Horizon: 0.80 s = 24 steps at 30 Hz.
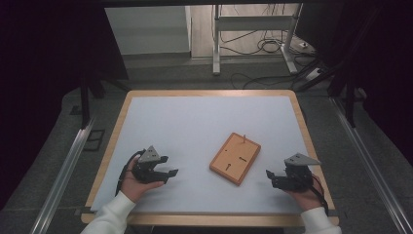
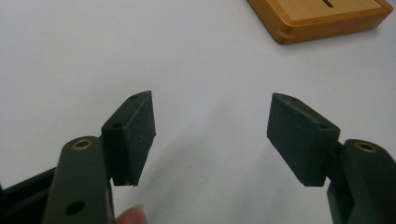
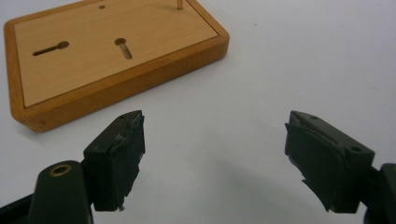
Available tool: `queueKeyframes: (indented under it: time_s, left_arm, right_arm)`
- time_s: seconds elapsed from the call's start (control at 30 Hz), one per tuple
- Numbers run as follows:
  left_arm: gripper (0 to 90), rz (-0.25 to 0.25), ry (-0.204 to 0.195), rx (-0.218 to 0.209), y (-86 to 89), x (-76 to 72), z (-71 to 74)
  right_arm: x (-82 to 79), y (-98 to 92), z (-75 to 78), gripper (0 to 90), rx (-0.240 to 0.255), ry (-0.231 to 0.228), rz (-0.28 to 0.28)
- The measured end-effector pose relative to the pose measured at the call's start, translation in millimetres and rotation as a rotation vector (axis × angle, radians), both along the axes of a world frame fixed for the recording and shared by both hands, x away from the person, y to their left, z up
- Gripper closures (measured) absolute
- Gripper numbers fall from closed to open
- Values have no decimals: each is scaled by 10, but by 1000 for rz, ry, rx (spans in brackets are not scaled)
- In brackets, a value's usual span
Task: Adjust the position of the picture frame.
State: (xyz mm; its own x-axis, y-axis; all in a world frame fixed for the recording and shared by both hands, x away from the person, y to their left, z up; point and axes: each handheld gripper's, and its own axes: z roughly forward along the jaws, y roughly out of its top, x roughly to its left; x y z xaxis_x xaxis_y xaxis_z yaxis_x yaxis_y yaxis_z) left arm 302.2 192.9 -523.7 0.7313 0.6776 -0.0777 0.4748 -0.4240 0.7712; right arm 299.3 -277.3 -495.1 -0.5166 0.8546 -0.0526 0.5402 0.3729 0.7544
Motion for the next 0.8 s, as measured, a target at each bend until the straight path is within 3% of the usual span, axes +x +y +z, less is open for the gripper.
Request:
queueKeyframes:
  time_s: [0.3,0.4,0.8]
  left_arm:
    - [319,-2,5,1,-6,5,-8]
    - [319,-2,4,1,-7,4,-7]
    - [319,-4,12,1,-18,16,-20]
  right_arm:
    - [91,116,126,217,5,4,8]
    - [145,183,187,227,-21,-4,17]
    - [355,313,287,252,1,4,26]
